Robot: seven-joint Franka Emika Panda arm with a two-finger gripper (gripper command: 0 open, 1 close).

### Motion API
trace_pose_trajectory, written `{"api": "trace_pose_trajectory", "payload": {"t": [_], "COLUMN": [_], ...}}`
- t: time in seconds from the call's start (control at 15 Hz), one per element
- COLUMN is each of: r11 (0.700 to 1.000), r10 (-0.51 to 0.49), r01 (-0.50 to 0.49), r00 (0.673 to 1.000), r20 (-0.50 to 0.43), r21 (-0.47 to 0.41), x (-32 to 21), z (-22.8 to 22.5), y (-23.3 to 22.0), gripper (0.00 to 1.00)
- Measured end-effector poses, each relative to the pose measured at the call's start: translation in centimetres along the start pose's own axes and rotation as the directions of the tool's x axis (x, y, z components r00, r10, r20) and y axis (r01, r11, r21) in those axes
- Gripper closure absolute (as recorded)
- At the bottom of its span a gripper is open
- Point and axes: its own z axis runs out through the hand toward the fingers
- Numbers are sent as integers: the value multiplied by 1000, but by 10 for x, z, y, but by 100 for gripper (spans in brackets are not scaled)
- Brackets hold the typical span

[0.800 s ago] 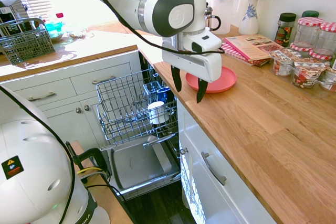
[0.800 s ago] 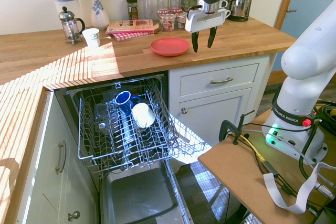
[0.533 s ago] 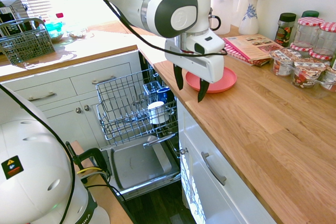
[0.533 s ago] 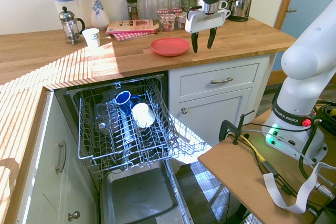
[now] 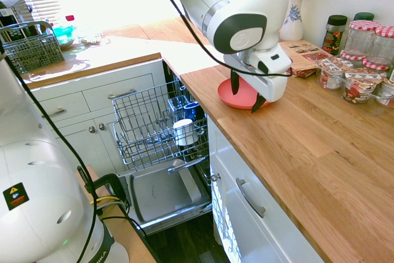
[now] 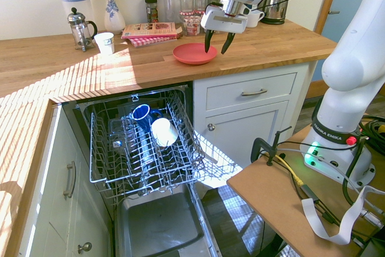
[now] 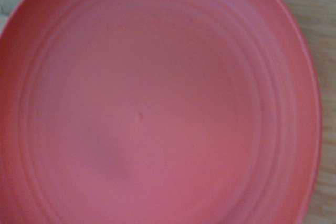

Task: Put the plate in the dishwasher

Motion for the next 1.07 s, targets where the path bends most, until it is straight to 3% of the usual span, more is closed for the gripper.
{"api": "trace_pose_trajectory", "payload": {"t": [0.33, 1.07], "r11": [995, 994], "r10": [71, 76], "r01": [-72, -79], "r00": [997, 996], "r20": [25, 44], "r21": [67, 82], "x": [23, 37], "z": [17, 29], "y": [-10, -29], "gripper": [100, 100]}}
